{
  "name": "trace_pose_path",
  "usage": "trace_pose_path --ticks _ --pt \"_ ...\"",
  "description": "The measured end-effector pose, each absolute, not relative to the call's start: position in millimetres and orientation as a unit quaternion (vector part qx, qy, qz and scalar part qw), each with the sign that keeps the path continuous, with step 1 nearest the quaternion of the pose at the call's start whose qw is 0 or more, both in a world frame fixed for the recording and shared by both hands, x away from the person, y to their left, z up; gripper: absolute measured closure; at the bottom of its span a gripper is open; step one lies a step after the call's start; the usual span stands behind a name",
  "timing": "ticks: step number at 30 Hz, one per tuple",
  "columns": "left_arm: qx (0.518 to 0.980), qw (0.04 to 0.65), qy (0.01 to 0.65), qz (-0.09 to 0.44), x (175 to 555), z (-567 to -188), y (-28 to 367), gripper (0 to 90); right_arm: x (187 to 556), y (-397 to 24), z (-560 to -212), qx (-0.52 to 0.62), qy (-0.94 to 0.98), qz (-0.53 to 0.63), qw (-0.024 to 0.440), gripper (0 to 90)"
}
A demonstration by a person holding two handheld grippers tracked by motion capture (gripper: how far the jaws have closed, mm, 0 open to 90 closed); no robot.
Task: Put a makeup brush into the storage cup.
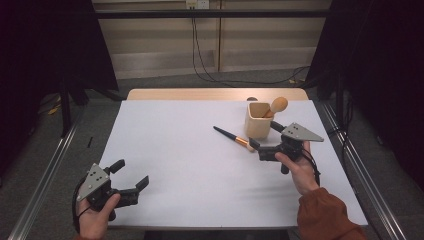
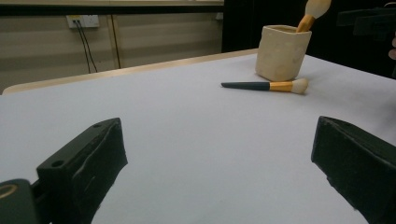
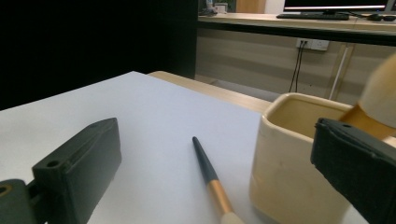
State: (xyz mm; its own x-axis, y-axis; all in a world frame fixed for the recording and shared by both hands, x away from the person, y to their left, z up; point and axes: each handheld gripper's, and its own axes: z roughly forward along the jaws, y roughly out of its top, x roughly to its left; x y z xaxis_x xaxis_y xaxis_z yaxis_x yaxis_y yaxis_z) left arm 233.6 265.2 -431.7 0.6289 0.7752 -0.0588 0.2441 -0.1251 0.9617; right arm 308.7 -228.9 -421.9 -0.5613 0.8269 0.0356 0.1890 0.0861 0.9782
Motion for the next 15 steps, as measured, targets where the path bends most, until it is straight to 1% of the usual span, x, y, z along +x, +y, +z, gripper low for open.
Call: trace_pose_path --ticks 10,15 --pt "0.711 0.557 0.359 0.238 233.5 -431.6 265.4 2.9 326.6 -205.3 -413.0 0.359 0.686 0.568 0.278 0.4" --pt "0.71 0.557 0.359 0.238 233.3 -431.5 265.5 2.9 337.3 -193.0 -409.7 0.351 0.703 0.559 0.266 0.1"
